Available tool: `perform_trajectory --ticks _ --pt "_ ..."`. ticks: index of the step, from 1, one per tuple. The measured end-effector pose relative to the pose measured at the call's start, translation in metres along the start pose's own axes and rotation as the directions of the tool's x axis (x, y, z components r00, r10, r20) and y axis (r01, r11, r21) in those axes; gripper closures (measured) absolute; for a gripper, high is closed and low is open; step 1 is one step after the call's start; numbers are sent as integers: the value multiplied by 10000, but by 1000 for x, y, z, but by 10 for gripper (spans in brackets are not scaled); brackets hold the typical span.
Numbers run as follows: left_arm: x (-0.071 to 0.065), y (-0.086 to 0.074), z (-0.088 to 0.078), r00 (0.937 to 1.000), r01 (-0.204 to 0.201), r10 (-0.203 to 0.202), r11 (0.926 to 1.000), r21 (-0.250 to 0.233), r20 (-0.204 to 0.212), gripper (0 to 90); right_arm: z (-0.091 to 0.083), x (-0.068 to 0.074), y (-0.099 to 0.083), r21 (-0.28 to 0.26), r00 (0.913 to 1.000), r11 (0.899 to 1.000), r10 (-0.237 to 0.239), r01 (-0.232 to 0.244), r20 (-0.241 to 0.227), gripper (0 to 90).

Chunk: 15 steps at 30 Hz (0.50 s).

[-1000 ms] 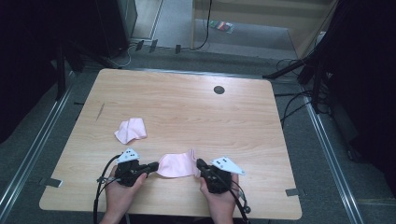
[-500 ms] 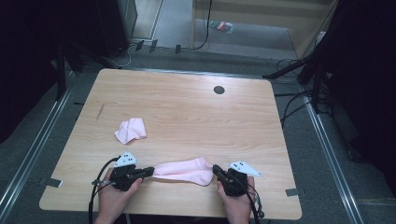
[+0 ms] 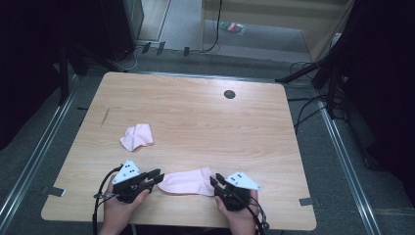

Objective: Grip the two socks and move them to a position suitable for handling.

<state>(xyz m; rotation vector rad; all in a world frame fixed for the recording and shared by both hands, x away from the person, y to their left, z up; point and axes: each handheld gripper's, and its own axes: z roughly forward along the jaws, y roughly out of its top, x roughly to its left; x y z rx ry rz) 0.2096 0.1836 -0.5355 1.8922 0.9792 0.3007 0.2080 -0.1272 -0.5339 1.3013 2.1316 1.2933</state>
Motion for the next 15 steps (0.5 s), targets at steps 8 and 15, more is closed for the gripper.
perform_trajectory --ticks 8,15 --pt "-3 -9 20 9993 -384 386 9893 1408 10 710 18 6 -11 1069 9995 9939 -291 273 156 734" --pt "-1 -9 20 9990 -331 368 9894 1413 -242 805 16 5 -12 1131 9985 9932 -320 269 434 862"
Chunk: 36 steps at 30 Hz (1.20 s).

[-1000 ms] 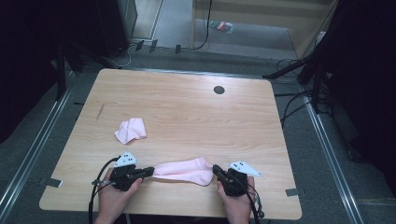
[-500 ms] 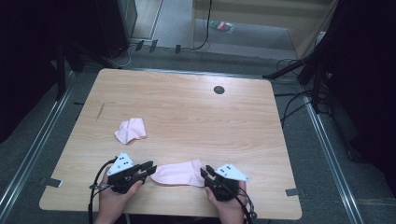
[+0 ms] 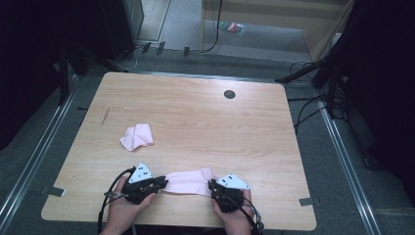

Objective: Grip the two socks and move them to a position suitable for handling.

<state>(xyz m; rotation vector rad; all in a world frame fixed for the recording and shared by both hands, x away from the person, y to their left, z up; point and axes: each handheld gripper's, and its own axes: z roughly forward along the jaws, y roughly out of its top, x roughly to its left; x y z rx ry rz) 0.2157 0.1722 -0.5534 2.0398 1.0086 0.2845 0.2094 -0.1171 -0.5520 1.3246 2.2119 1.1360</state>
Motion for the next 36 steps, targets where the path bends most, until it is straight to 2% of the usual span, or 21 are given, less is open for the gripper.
perform_trajectory --ticks 3,6,7,10,11,14,17,20,22,23,24,25,26,27,28,30,32,34,35,36 --pt "0 0 0 9999 -4 3 10000 -20 -101 845 -2 -2 -2 -54 10000 10000 10 -10 -75 879" --pt "1 -1 0 9999 130 -130 9999 -40 2 833 -2 -2 -3 -63 10000 10000 -37 36 -42 869" --pt "2 -1 0 9994 262 -259 9996 -123 228 786 -2 -3 -1 -27 9994 10000 24 -25 -357 792" --pt "-1 0 -2 9997 229 -226 9994 -264 108 632 -3 -3 -1 -179 9975 9998 116 -129 -690 690" --pt "0 1 -3 9992 358 -349 9985 -412 217 579 -4 -3 0 -298 9968 9995 94 -118 -790 667" --pt "4 4 -13 9955 880 -831 9891 -1181 455 482 -11 -2 5 -739 9956 9972 20 -90 -934 600" --pt "13 8 -27 9908 1332 -1258 9712 -1977 495 418 -17 -7 9 -998 9948 9949 45 -146 -1015 554" --pt "29 11 -40 9877 1503 -1562 9563 -2507 -35 360 -22 -18 10 -1120 9944 9926 351 -463 -998 510" --pt "43 11 -49 9793 1749 -1957 9469 -2697 -518 341 -26 -26 12 -1243 9932 9894 636 -756 -979 471" --pt "51 11 -53 9718 1911 -2213 9416 -2773 -817 342 -29 -31 12 -1277 9935 9885 693 -806 -904 448" --pt "51 11 -53 9718 1911 -2213 9416 -2773 -817 351 -29 -31 12 -1277 9935 9885 693 -806 -904 448" --pt "59 9 -57 9556 2021 -2527 9364 -2870 -1516 389 -34 -40 14 -1387 9950 9866 786 -865 -620 403" --pt "65 8 -58 9378 2025 -2703 9356 -2892 -2180 411 -36 -44 15 -1399 9947 9856 887 -952 -515 396" --pt "77 7 -58 9156 2179 -2965 9335 -2849 -2714 416 -37 -48 15 -1391 9946 9855 912 -974 -503 394" --pt "84 7 -56 9120 2248 -3035 9325 -2826 -2760 419 -39 -51 15 -1389 9931 9842 1026 -1096 -567 389" --pt "95 9 -49 9018 2238 -3044 9362 -2710 -3068 429 -40 -57 15 -1353 9928 9842 1085 -1144 -507 381" --pt "105 15 -40 8985 2214 -2993 9406 -2573 -3211 429 -40 -62 14 -1249 9931 9854 1123 -1159 -348 379" --pt "112 22 -29 8959 2215 -2898 9484 -2269 -3367 421 -39 -65 13 -1151 9928 9862 1173 -1194 -250 378" --pt "112 22 -29 8959 2215 -2898 9484 -2269 -3367 411 -38 -66 12 -1119 9927 9864 1182 -1200 -230 377" --pt "118 29 -18 8892 2323 -2937 9504 -2070 -3507 404 -38 -67 12 -1073 9925 9867 1209 -1224 -200 376"
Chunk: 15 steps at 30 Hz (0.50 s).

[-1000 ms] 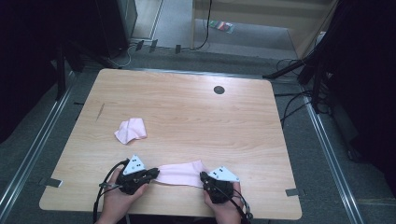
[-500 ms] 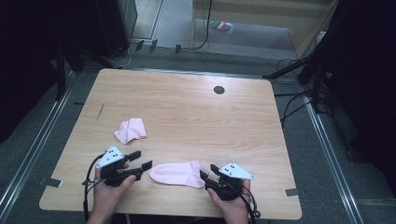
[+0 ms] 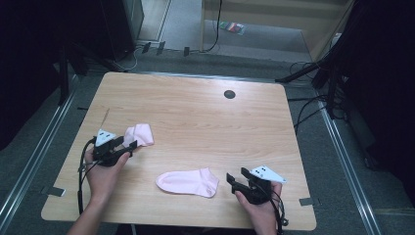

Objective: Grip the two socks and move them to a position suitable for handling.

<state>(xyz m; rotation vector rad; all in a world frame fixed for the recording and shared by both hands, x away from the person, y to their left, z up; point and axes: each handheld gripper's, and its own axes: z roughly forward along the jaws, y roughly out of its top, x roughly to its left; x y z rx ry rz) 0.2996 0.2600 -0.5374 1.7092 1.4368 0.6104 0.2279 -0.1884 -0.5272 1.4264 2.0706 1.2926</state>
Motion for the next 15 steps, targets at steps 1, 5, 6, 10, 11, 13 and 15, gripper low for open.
perform_trajectory --ticks 1,5,6,10,11,13,15 --pt "-1 2 5 9999 14 -15 10000 -60 -140 400 1 -1 0 50 10000 10000 14 -14 26 375" --pt "-4 11 22 9985 156 -143 9996 252 -525 355 1 -2 1 45 10000 10000 45 -45 35 372" --pt "-4 12 24 9980 186 -163 9991 373 -614 347 0 -3 1 26 10000 10000 18 -18 43 371" --pt "-8 12 33 9960 183 -128 9979 619 -885 360 -2 -6 1 -29 10000 10000 57 -57 64 371" --pt "-8 11 34 9955 205 -136 9971 731 -933 365 -2 -7 2 -30 9999 9999 128 -127 112 372" --pt "-10 9 38 9944 101 -2 9956 929 -1059 383 -3 -9 2 -105 9998 9998 145 -144 111 372" --pt "-12 9 38 9903 20 111 9956 940 -1387 417 -3 -10 2 -110 9998 9998 161 -159 139 371"
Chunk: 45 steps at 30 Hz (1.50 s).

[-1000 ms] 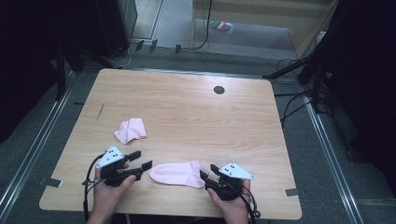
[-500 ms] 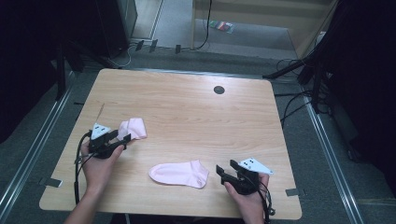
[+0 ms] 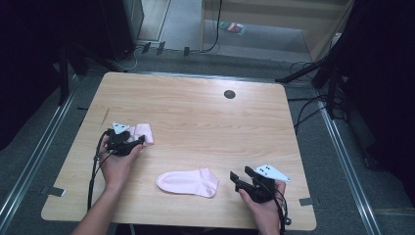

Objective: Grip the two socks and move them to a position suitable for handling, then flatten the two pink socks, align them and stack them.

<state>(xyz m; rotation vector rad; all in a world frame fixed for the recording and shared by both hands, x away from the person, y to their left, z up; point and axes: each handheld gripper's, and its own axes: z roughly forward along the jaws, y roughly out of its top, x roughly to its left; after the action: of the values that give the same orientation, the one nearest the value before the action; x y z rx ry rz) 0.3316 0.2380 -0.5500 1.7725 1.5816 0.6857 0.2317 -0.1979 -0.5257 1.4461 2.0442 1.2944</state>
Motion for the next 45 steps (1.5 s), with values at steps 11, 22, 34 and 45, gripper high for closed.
perform_trajectory --ticks 11,22,34,45 --pt "-3 3 -4 10000 -5 7 9997 244 -82 814 4 4 -2 135 10000 9999 -72 72 -31 372" --pt "-52 17 -22 9873 -776 847 9954 -571 1348 830 5 2 -2 123 10000 9999 15 -15 22 374" --pt "-103 19 -22 9668 -1333 1398 9901 -446 2140 834 5 3 -1 120 10000 9999 -4 4 -48 374" --pt "-116 15 -13 9586 -1549 1470 9878 137 2439 831 6 3 0 50 10000 10000 73 -73 -47 375"
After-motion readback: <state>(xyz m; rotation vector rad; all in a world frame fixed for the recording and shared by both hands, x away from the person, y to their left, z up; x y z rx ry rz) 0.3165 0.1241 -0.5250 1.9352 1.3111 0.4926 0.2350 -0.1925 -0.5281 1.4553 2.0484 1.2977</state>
